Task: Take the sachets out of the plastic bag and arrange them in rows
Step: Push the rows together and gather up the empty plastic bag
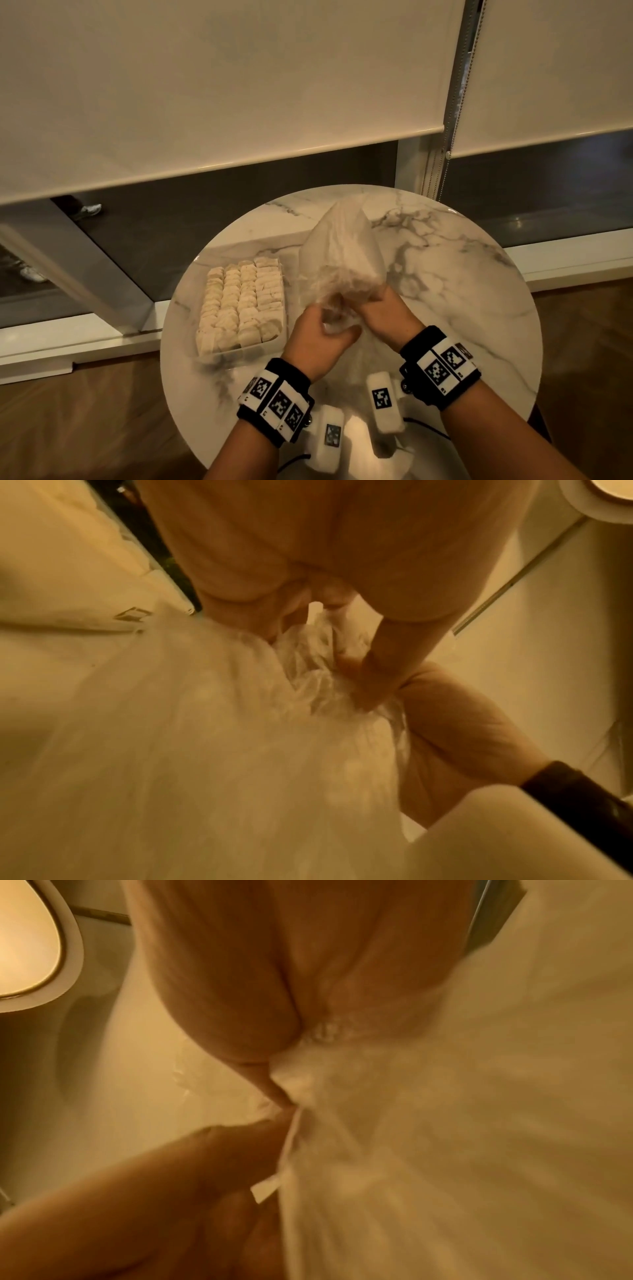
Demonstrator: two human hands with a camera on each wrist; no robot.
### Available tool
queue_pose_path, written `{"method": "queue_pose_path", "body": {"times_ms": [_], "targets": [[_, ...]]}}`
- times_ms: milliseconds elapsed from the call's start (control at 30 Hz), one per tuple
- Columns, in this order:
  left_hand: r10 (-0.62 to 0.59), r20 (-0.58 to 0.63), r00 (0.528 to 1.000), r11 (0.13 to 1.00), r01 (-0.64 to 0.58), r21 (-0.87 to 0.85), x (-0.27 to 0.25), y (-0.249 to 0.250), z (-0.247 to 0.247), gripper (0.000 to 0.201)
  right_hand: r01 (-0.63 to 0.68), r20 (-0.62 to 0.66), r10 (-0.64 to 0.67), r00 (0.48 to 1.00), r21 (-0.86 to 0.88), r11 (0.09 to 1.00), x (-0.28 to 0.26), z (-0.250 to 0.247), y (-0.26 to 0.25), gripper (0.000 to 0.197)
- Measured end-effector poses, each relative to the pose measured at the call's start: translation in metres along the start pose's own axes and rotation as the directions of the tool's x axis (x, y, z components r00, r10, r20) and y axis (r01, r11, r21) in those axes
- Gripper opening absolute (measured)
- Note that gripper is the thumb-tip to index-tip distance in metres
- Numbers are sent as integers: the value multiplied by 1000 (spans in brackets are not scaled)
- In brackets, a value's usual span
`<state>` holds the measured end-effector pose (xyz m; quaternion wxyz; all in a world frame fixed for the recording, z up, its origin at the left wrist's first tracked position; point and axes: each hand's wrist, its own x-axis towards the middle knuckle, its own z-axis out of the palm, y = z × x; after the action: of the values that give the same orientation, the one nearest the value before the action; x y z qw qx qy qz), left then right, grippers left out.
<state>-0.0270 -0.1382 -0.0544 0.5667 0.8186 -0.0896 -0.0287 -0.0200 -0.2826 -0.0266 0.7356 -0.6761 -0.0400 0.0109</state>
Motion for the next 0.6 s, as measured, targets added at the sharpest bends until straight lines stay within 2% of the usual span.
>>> {"method": "queue_pose_path", "body": {"times_ms": [67,133,200,267,333,367,433,500,600], "targets": [[-35,-37,999,996,32,-78,-4,1,1,59,39,-38,-38,999,21,999,-2,1,-2,15],[-4,-36,999,997,1,-72,-3,1,1,84,40,-82,-36,996,44,998,-6,5,-7,17],[38,28,999,996,-35,-80,-2,7,-1,90,15,-127,-12,992,24,1000,-7,11,-7,18],[49,121,991,996,-40,-78,1,14,-2,74,-15,-159,1,987,-84,996,-6,15,-7,11],[32,162,986,998,-22,-63,2,16,-3,52,-13,-142,-12,990,-174,985,-6,17,-6,12],[28,162,986,999,-20,-50,4,15,-4,40,-3,-131,-18,991,-161,987,-5,16,-9,13],[15,113,993,1000,-16,6,9,6,-5,17,33,-94,-36,995,-29,999,-7,9,-17,22],[-20,83,996,1000,18,16,11,-1,-6,16,63,-69,-57,996,87,994,-8,-2,-22,34],[-51,94,994,998,53,-18,15,-6,-7,17,149,-103,-143,984,54,987,-10,-16,-29,40]]}}
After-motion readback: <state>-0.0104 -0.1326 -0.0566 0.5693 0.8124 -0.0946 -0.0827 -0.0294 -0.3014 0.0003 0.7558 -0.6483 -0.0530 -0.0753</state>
